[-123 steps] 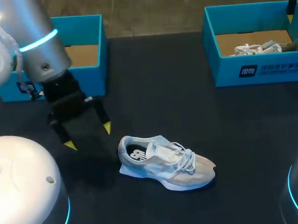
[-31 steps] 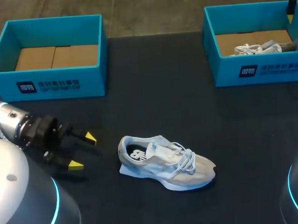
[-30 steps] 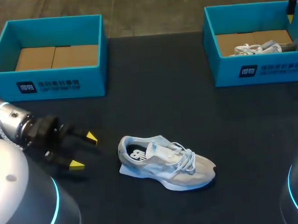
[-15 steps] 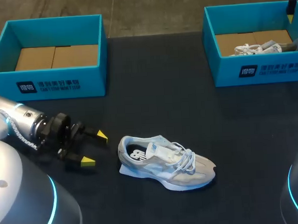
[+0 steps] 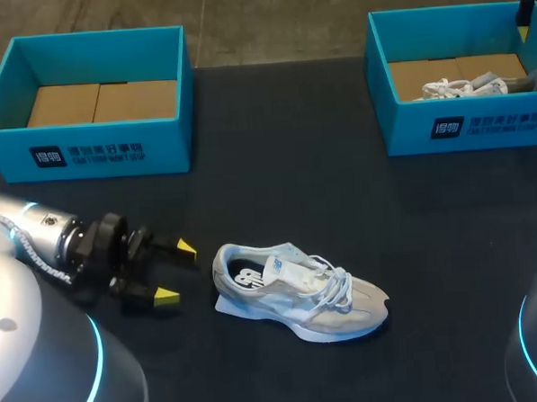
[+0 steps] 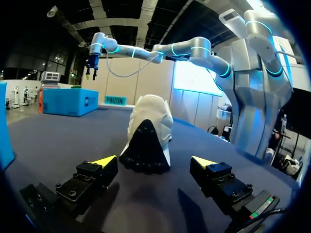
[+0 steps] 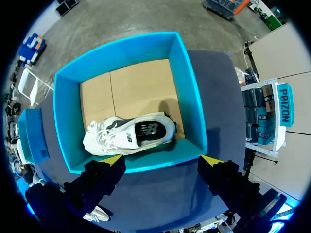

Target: Take the shoe out of the shoebox, open the shoe tongue, remove and reinsert the insole, then place the shoe into the shoebox

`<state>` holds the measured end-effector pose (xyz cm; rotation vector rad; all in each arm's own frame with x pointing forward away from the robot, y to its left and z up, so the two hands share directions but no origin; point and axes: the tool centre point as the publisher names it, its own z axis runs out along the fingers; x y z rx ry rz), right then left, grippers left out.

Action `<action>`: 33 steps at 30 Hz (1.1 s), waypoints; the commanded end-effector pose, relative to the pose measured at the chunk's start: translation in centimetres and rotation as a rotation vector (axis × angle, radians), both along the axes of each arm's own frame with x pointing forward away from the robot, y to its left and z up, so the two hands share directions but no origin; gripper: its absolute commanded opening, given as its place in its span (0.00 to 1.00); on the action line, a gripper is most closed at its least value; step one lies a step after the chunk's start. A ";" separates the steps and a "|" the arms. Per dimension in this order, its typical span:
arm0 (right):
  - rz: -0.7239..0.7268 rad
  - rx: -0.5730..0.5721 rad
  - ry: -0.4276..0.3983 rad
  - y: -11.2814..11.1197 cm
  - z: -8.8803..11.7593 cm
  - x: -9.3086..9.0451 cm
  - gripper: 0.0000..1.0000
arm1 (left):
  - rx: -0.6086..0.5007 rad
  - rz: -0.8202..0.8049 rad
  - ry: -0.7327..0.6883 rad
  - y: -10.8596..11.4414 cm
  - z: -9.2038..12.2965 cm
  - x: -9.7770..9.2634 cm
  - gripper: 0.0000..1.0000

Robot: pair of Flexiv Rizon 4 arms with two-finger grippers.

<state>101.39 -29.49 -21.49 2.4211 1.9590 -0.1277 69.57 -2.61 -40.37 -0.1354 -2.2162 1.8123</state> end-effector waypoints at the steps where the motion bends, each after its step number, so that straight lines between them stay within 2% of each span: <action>1: -0.001 -0.002 -0.001 0.0 0.0 -0.1 1.00 | 0.002 0.088 -0.010 -0.2 0.2 -0.7 1.00; 17: -0.001 -0.002 -0.001 0.0 0.0 -0.1 1.00 | 0.025 0.119 -0.021 -1.2 -0.2 0.5 1.00; 23: -0.001 -0.002 -0.001 0.0 0.0 -0.1 1.00 | 0.068 0.004 -0.047 -1.3 -0.5 1.2 1.00; 33: -0.001 -0.002 -0.001 0.0 0.0 -0.1 1.00 | 0.053 -0.069 -0.046 -1.4 -1.1 2.6 1.00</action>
